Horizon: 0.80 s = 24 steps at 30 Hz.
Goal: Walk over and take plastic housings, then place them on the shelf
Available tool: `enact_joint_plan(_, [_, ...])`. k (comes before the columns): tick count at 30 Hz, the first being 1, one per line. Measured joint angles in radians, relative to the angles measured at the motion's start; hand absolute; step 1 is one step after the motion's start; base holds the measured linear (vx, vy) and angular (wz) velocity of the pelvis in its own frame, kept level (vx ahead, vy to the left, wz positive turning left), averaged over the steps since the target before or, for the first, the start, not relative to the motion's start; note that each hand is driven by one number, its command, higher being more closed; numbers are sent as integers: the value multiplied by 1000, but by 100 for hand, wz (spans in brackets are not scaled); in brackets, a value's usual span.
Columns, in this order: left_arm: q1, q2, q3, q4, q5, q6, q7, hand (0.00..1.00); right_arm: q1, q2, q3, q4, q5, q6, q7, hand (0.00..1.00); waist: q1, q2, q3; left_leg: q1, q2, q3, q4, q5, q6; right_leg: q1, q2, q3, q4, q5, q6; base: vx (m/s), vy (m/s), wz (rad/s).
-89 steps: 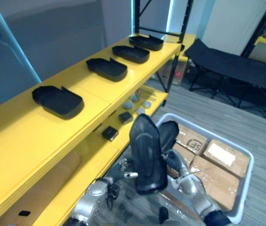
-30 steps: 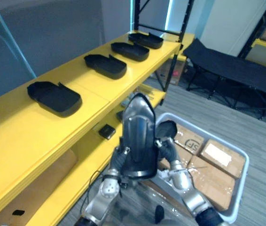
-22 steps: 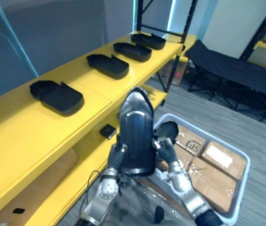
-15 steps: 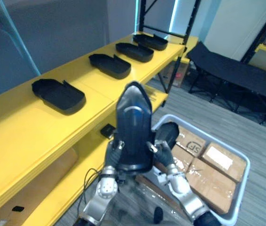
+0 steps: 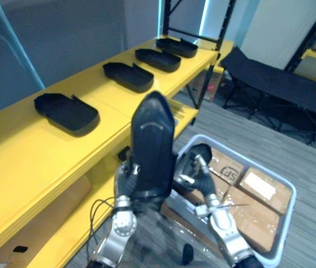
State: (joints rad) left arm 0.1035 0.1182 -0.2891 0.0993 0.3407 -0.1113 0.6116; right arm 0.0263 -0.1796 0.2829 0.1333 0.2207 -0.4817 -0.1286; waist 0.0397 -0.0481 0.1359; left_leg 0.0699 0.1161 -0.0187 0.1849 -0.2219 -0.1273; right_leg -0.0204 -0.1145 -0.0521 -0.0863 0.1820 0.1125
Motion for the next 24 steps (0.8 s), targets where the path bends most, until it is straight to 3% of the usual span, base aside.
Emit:
enact_joint_plan(4, [8, 6, 16, 28, 63, 32, 19, 100, 10, 0, -81, -100, 128, -95, 49, 0, -4, 0, 0, 0, 0, 7, 6, -10, 3, 1, 1, 7, 0, 0, 0, 8, 16, -8])
enact_joint_plan(9, [18, -8, 57, 41, 94, 48, 40, 100, 9, 19, -138, -133, 222, -144, 84, 0, -3, 4, 3, -2, 1, 28, 23, -21, 4, -15, 5, 28, 7, 4, 2, 27, 14, -11])
enact_joint_plan(12, [19, -14, 93, 46, 86, 50, 44, 100, 22, 45, -190, -154, 237, -145, 63, 0, -10, 12, 7, -3, 0, 28, 32, -27, 7, -12, 4, 29, 7, 4, 2, 7, 5, -4])
enact_joint_plan(15, [19, -27, 146, 46, -9, 34, 51, 100, 50, 70, -268, -163, 230, -130, 2, 0, -13, 13, 8, -3, 0, 29, 34, -29, 8, -12, 4, 29, 7, 3, 1, 0, 0, 0])
enact_joint_plan(18, [29, -49, 183, 7, -122, -30, 53, 100, 84, 88, -329, -138, 133, -73, -96, 0, -16, 16, 10, -4, 0, 29, 35, -30, 9, -13, 4, 29, 7, -2, -6, 0, 0, 0])
enact_joint_plan(20, [59, -65, 199, -112, -165, -80, 47, 100, 96, 102, -354, -96, 38, -43, -162, 0, -22, 23, 15, -4, 0, 29, 35, -31, 9, -12, 4, 29, 7, -2, -7, 0, 0, 0])
enact_joint_plan(24, [56, -86, 218, -256, -250, -158, 41, 100, 101, 109, -370, -95, -7, -23, -181, 0, -22, 47, 18, -2, -1, 29, 35, -31, 9, -11, 3, 28, 7, -1, -4, 0, 0, 0])
